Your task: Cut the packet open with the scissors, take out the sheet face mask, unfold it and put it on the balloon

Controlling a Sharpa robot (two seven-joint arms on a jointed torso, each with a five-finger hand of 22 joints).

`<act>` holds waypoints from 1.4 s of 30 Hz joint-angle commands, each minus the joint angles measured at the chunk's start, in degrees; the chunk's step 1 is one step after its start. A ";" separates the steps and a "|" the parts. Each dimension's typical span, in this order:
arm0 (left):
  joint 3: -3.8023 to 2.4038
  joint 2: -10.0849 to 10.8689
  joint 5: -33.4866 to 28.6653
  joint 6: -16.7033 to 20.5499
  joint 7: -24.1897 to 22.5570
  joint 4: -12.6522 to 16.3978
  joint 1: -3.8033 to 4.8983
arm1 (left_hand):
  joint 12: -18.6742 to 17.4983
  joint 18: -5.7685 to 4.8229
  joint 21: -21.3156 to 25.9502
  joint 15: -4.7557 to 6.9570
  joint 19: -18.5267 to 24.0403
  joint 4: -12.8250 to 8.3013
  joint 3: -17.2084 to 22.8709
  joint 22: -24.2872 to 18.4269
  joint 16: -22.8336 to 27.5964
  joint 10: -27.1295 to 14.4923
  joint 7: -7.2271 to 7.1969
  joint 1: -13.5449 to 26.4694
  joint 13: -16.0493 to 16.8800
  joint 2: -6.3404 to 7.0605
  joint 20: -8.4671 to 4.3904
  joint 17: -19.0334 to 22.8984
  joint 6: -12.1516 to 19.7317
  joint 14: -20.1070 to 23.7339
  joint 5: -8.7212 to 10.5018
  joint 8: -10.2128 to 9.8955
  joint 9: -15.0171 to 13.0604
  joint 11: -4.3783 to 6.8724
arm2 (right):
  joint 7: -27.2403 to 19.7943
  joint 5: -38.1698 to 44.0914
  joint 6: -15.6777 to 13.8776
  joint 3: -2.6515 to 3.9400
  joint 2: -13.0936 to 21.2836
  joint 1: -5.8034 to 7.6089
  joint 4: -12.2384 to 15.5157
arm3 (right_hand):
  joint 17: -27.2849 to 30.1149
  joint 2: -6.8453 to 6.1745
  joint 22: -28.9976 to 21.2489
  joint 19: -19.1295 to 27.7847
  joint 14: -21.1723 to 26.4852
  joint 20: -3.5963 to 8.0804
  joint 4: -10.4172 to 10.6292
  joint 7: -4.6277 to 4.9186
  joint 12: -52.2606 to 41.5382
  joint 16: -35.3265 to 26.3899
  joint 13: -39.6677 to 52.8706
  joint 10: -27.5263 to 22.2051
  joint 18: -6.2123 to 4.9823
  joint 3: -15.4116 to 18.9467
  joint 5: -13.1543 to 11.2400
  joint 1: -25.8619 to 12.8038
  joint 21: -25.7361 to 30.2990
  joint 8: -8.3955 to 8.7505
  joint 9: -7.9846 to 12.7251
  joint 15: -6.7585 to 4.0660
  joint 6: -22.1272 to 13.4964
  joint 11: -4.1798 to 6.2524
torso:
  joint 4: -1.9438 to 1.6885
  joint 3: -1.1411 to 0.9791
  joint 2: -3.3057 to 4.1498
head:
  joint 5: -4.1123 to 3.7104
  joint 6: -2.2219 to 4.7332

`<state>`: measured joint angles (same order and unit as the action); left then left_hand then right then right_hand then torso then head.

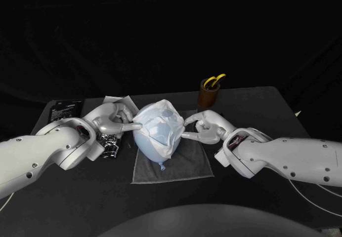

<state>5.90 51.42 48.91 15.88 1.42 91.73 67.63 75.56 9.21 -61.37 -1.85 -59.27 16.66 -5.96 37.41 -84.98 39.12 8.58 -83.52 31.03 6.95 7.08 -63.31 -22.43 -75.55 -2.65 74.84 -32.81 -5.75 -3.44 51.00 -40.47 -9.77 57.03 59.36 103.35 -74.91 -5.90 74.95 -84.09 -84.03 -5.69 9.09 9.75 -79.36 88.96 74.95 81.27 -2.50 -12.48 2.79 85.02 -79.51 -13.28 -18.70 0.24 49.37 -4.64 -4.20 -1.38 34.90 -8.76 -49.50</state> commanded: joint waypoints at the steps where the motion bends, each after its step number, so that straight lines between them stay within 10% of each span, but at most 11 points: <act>1: 0.03 -0.18 -0.18 -0.47 -0.24 0.08 -0.05 | 0.29 0.64 -0.18 0.02 -0.40 0.12 0.31 -0.02 -0.22 0.12 0.69 0.02 -0.05 -0.78 0.09 -0.01 -0.05 -0.38 -0.08 0.31 0.07 0.34 | -0.65 0.29 0.69 0.02 -0.44 -0.03 -0.17 | -13.34 -0.35 12.07 -1.83 -5.20 -0.57 -0.45 0.19 0.26 0.00 7.09 0.02 0.32 0.10 -0.02 0.59 0.01 0.31 0.06 0.56 -0.08 -0.37 | 0.01 0.02 0.03 | -0.10 0.00; 14: 0.03 -0.26 -0.18 -0.52 -0.24 0.08 -0.05 | 0.29 0.64 -0.18 0.02 -0.40 0.12 0.31 -0.02 -0.22 0.12 0.69 0.02 -0.05 -0.78 0.09 -0.01 -0.05 -0.38 -0.08 0.31 0.07 0.34 | 3.38 6.56 1.37 0.01 -0.72 -0.05 -1.75 | -13.74 0.29 12.29 -2.07 -5.38 -0.82 -3.93 -0.12 -1.39 0.27 8.02 1.05 0.42 -2.42 -0.02 3.86 -0.85 0.16 0.49 0.46 3.09 -0.13 | 0.01 0.00 0.02 | -0.15 -0.03; 42: 0.03 0.00 -0.18 -0.60 0.08 0.11 -0.05 | 0.31 0.61 -0.28 0.03 -0.47 0.12 0.35 0.12 -0.25 0.14 0.68 -0.01 -0.08 -0.83 0.08 -0.11 -0.06 -0.44 -0.08 0.33 0.11 0.35 | 3.50 5.42 1.73 -0.03 -0.85 -0.36 -1.15 | -14.29 0.13 12.47 -2.39 -5.64 -0.02 -0.25 -1.71 -2.21 0.61 8.26 1.70 0.55 0.54 -0.03 -3.40 -1.63 -1.06 0.63 -0.54 6.73 1.12 | 0.07 -0.01 -0.03 | -0.09 -0.14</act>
<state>5.91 51.50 48.84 15.85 1.52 91.77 67.63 75.50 9.21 -61.36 -1.85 -59.27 16.67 -5.98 37.48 -84.96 39.12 8.58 -83.52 30.98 6.48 7.08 -63.37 -22.43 -75.55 -2.65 74.84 -32.73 -5.76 0.94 56.54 -39.95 -9.81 56.15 59.06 101.84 -74.95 -5.87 74.95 -83.89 -83.94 -6.07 8.63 8.06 -81.37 89.19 74.95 82.95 -2.40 -12.19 2.79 81.87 -80.86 -13.95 -18.00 0.09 55.82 -4.03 -4.17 -1.38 34.91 -8.88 -49.61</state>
